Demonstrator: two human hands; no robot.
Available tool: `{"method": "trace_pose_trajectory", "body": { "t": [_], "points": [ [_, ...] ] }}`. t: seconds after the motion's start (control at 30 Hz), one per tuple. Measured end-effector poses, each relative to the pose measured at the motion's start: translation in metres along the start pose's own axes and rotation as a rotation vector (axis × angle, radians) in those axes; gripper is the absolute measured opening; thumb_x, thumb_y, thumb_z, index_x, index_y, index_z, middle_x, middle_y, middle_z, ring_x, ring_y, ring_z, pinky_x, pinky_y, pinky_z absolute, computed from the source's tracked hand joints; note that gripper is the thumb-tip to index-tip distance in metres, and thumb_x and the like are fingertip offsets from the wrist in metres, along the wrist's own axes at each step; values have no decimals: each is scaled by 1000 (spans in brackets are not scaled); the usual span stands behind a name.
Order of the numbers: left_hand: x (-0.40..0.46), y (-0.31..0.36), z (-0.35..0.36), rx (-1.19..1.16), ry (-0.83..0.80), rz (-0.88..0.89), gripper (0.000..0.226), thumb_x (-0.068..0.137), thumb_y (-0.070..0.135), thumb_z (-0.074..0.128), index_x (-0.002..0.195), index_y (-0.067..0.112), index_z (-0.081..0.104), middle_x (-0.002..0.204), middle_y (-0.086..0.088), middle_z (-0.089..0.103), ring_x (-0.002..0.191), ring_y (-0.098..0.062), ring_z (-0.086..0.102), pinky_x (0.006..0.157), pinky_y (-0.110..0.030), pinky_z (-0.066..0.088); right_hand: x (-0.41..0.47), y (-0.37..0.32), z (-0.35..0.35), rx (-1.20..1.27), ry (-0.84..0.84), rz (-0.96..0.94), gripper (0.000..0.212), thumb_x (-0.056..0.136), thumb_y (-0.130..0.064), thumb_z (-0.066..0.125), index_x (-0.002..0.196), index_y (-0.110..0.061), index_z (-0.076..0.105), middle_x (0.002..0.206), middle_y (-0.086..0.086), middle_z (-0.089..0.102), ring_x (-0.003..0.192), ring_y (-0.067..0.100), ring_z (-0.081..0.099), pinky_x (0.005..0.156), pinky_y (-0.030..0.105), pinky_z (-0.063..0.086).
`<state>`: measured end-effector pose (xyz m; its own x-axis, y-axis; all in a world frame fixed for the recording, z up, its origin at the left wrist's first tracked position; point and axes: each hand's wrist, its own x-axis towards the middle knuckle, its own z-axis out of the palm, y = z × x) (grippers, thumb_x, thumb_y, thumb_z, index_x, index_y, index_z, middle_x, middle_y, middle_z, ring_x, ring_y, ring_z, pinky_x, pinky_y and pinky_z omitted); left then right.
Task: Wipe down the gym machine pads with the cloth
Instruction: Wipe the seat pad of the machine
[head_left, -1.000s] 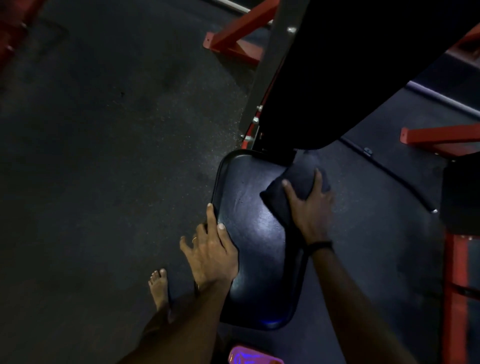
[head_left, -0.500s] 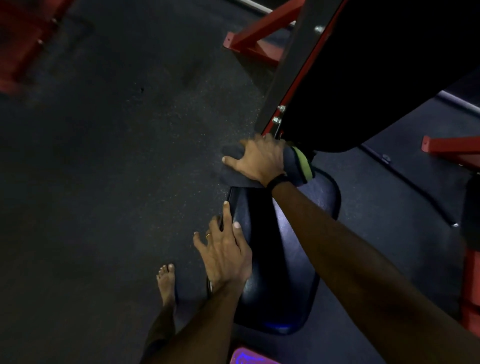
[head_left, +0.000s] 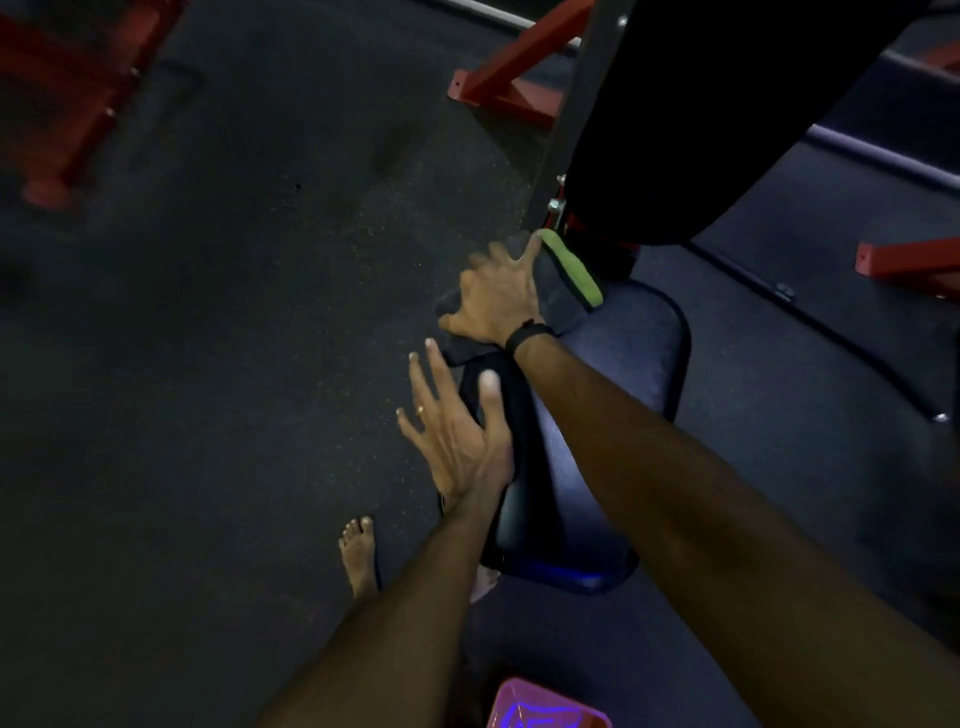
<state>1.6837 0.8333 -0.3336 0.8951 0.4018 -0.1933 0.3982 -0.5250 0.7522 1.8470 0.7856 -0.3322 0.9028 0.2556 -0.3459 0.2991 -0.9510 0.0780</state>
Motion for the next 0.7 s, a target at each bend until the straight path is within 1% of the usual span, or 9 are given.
{"method": "trace_pose_trajectory", "body": {
  "t": [0.07, 0.13, 0.27, 0.4, 0.47, 0.5, 0.57, 0.6, 0.7],
  "points": [
    [-1, -3, -14, -238, 103, 0, 72, 98, 60, 26, 158, 21, 25, 163, -7, 27, 147, -24, 31, 117, -61, 20, -30, -9, 9, 56, 75, -29, 61, 81, -68, 53, 112, -18, 73, 132, 2, 57, 141, 29, 32, 106, 81, 4],
    [6, -11, -32, -339, 193, 3, 69, 99, 57, 32, 156, 19, 33, 160, -7, 33, 144, -27, 37, 113, -62, 28, -67, -27, 18, 94, 116, -58, 57, 85, -65, 50, 110, -20, 75, 132, 0, 58, 145, 27, 28, 104, 82, 0],
    [31, -17, -63, -324, 255, 37, 64, 100, 57, 34, 154, 23, 37, 158, -4, 37, 138, -25, 44, 110, -60, 34, -157, -68, 37, 127, 165, -136, 57, 82, -64, 45, 113, -28, 75, 131, -3, 59, 146, 25, 28, 106, 81, -1],
    [39, -2, -70, -308, 227, 37, 61, 100, 54, 34, 153, 22, 38, 157, -3, 40, 135, -18, 48, 112, -57, 33, -223, -78, 48, 257, 258, -195, 55, 76, -57, 49, 124, -35, 66, 147, -4, 46, 153, 27, 15, 107, 82, -3],
    [34, 2, -69, -309, 192, 4, 60, 101, 53, 32, 154, 25, 37, 157, -1, 39, 130, -6, 44, 115, -56, 30, -253, -74, 62, 192, 262, -217, 59, 73, -53, 64, 130, -38, 59, 156, -3, 36, 154, 30, 11, 106, 83, 4],
    [31, 1, -68, -306, 177, -18, 60, 100, 54, 32, 154, 26, 36, 157, -1, 38, 126, -1, 41, 116, -55, 29, -267, -73, 71, 132, 225, -217, 69, 70, -52, 73, 135, -41, 53, 160, -2, 31, 154, 32, 12, 105, 83, 8],
    [25, -2, -64, -287, 141, -51, 60, 101, 55, 30, 154, 28, 35, 158, -1, 37, 122, 1, 39, 117, -54, 28, -293, -65, 89, 67, 174, -145, 92, 63, -52, 83, 145, -48, 41, 161, -4, 29, 153, 33, 18, 104, 83, 17],
    [23, -3, -62, -275, 130, -69, 59, 101, 55, 30, 154, 28, 35, 158, 0, 37, 122, 2, 38, 118, -53, 27, -303, -56, 98, 65, 191, -83, 96, 61, -54, 83, 146, -51, 38, 160, -5, 31, 152, 32, 20, 103, 82, 20],
    [20, -10, -52, -227, 69, -119, 53, 106, 48, 30, 155, 27, 34, 159, -2, 35, 129, -4, 39, 119, -51, 26, -319, -25, 109, 247, 233, 188, 94, 66, -71, 70, 149, -53, 30, 161, -2, 28, 153, 30, 15, 101, 78, 29]
  ]
}}
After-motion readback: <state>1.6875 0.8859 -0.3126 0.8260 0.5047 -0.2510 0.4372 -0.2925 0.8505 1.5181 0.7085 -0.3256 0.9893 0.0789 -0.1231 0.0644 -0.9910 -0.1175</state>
